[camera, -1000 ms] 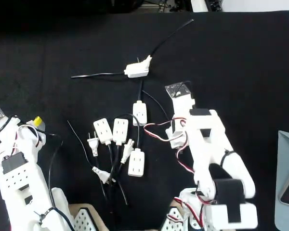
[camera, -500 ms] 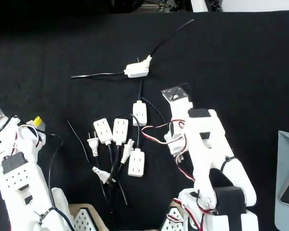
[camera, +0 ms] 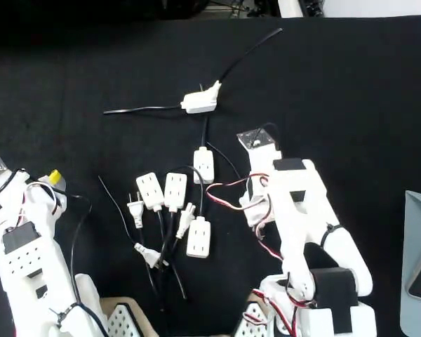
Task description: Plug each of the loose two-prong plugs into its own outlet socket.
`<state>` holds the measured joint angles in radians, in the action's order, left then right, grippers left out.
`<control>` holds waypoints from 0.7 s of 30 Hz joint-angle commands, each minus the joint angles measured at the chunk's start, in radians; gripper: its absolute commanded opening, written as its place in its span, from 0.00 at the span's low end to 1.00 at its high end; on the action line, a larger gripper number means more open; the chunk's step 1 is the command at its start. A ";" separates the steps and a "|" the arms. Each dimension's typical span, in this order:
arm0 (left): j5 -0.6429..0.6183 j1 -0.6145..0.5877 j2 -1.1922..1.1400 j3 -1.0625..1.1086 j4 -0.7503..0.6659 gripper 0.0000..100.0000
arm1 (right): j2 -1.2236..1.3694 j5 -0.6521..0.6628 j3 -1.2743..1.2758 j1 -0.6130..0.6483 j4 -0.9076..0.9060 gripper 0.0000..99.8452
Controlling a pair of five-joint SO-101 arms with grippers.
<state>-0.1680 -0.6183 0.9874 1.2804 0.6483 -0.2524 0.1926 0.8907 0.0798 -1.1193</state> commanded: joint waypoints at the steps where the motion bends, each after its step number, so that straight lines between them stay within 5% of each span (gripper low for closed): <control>1: -0.008 0.012 0.020 -0.019 -0.021 0.26 | -0.005 -0.006 -0.054 0.015 -0.014 0.01; 10: -0.008 0.035 0.020 -0.018 -0.021 0.26 | -0.213 -0.012 -0.101 0.057 -0.078 0.01; 21: -0.008 0.239 0.020 -0.097 -0.014 0.26 | -0.723 -0.204 0.035 0.348 0.124 0.01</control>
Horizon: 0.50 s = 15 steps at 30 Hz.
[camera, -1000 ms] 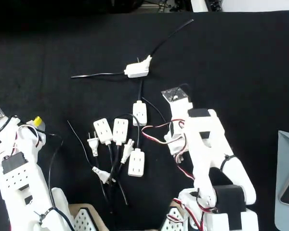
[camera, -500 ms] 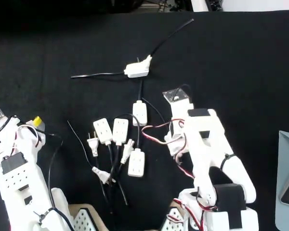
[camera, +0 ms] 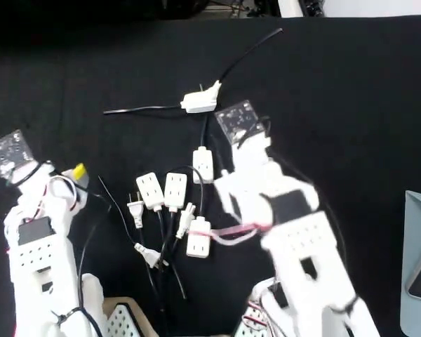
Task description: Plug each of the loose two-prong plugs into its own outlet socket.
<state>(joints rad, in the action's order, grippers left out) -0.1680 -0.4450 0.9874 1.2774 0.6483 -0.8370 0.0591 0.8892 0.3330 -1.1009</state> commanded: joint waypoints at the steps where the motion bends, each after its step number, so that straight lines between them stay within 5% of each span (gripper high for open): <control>1: -0.008 0.082 0.020 -0.110 -0.012 0.26 | -0.160 -0.091 0.056 0.112 0.140 0.01; 10: -0.011 0.302 0.020 -0.219 -0.011 0.26 | -0.225 -0.198 0.216 0.209 0.410 0.01; 15: -0.012 0.300 0.020 -0.194 -0.011 0.26 | -0.219 -0.189 0.220 0.192 0.338 0.01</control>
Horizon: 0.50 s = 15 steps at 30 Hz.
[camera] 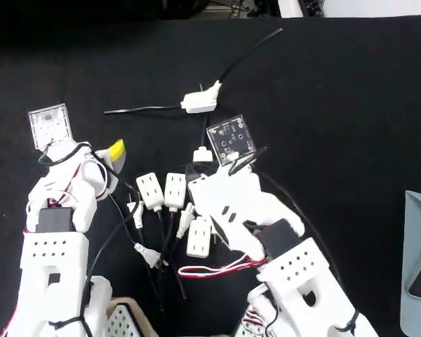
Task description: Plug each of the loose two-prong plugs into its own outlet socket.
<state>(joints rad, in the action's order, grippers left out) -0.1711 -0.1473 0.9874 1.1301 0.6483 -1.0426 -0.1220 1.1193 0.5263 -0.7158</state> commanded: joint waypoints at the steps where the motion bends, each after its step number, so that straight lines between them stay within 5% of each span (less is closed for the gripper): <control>1: -0.009 -0.005 0.020 -0.031 -0.015 0.26 | -0.013 -0.002 -0.013 -0.005 -0.091 0.02; 10: -0.011 -0.015 0.020 0.041 -0.020 0.26 | 0.024 0.026 -0.104 -0.049 -0.448 0.13; 15: -0.006 -0.016 0.020 0.053 -0.020 0.26 | 0.202 -0.025 -0.114 -0.052 -0.407 0.11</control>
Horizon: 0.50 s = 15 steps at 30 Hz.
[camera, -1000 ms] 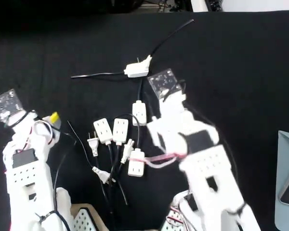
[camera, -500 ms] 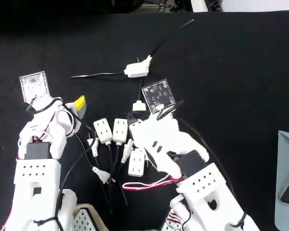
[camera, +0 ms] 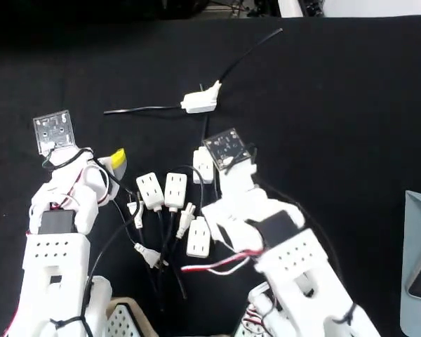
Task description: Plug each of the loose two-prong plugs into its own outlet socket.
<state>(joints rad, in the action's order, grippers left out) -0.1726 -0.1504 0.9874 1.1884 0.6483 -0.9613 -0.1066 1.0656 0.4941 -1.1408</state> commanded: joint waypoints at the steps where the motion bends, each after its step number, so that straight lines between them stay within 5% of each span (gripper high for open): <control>1: -0.005 -0.013 0.020 -0.001 -0.020 0.26 | 0.168 -0.052 -0.067 -0.020 0.028 0.11; 15: -0.003 -0.065 0.020 0.004 -0.020 0.26 | 0.475 -0.173 -0.163 -0.021 0.018 0.11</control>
<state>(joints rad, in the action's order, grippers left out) -0.1726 -0.2056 0.9874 1.1991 0.6483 -0.5040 -0.2647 0.9475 0.4941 -1.1270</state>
